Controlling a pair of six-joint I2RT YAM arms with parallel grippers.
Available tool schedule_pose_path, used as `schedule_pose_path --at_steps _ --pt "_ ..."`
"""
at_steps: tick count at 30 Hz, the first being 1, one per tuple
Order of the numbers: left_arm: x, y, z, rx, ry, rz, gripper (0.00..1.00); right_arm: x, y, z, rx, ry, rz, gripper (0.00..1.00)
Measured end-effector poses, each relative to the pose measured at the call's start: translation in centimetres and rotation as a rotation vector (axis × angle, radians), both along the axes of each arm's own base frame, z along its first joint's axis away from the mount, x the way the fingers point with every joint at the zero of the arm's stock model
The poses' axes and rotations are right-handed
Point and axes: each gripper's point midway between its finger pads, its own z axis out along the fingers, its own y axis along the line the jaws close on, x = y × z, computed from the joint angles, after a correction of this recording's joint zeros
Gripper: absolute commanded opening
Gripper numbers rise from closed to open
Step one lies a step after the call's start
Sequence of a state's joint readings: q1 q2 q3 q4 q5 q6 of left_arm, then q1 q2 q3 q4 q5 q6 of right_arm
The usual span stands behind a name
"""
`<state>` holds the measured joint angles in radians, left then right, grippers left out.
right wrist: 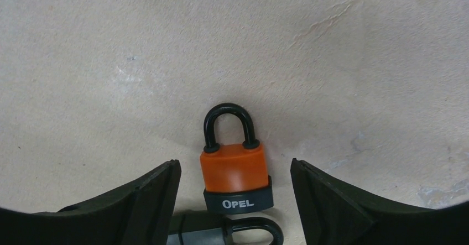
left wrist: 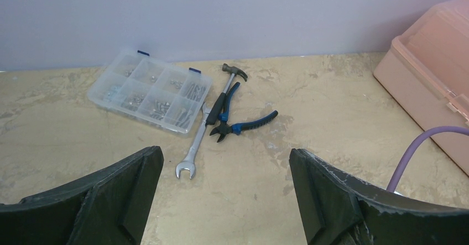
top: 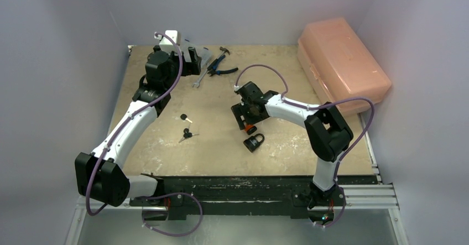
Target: Unlock with the key
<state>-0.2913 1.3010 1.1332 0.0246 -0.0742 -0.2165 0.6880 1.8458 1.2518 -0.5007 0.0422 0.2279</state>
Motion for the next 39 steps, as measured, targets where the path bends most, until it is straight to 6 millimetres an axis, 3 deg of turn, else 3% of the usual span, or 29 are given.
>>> schedule_pose_path --at_steps 9,17,25,32,39 --pt "0.0 0.0 -0.1 0.001 0.004 0.0 0.92 -1.2 0.1 -1.8 -0.068 0.028 0.024 0.59" --pt "0.0 0.0 -0.1 0.001 0.004 0.0 0.92 -1.1 0.4 -1.7 -0.06 0.033 -0.019 0.45" --pt "0.0 0.0 -0.1 0.001 0.004 0.0 0.92 1.3 3.5 0.0 0.065 0.031 -0.222 0.4" --pt "0.0 0.0 -0.1 0.001 0.004 0.001 0.92 3.0 5.8 -0.3 0.173 0.044 -0.403 0.47" --pt "0.0 0.0 -0.1 0.002 0.004 0.002 0.91 4.3 7.6 -0.8 0.231 0.06 -0.451 0.7"
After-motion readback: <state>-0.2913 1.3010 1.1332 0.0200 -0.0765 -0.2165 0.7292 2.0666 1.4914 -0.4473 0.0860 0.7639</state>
